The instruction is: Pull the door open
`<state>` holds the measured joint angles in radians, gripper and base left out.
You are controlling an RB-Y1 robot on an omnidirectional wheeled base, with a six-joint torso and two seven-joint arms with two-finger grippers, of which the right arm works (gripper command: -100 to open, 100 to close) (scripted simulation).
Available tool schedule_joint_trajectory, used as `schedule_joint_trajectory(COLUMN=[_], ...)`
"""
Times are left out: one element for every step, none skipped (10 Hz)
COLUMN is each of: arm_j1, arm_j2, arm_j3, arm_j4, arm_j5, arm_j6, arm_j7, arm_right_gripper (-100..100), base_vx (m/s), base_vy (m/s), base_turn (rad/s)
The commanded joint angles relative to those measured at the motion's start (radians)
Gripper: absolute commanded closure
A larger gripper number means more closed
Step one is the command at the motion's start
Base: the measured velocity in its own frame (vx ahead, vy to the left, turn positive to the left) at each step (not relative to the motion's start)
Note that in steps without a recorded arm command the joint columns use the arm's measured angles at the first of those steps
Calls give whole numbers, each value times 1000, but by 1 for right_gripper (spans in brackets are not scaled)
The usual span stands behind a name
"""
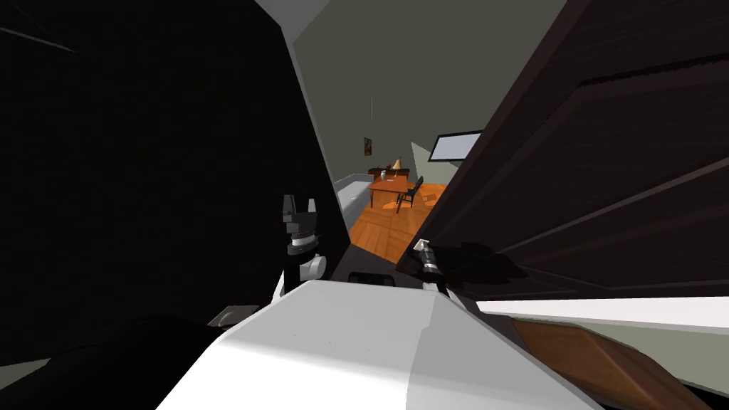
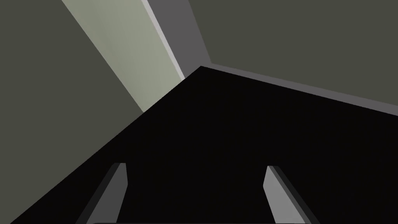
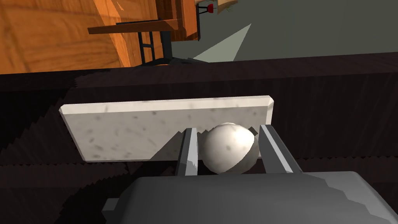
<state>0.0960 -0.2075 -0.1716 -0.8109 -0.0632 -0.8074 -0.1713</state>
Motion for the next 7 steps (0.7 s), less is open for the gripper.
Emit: schedule_joint_trajectory(arm_j1=[8, 13, 18, 24, 28, 25, 41], arm_j2=[-13, -20, -27, -35, -41, -36, -48], arm_j3=[14, 23, 32, 42, 49, 44, 61], arm_j4=[-2, -5, -8, -11, -13, -14, -16], arm_j5=[7, 11, 15, 20, 23, 21, 30], arm_j6=[-8, -11, -14, -18, -20, -15, -30], arm_j7=[-21, -32, -42, -55, -63, -56, -76], arm_right_gripper=[100, 100, 100, 100, 100, 100, 100], base_vx=[-206, -202, -189, -198, -223, -101, -168], base_vy=[-49, -28, 12, -5, -44, -17, -14], base_turn=[127, 125, 98, 88, 80, 28, 116])
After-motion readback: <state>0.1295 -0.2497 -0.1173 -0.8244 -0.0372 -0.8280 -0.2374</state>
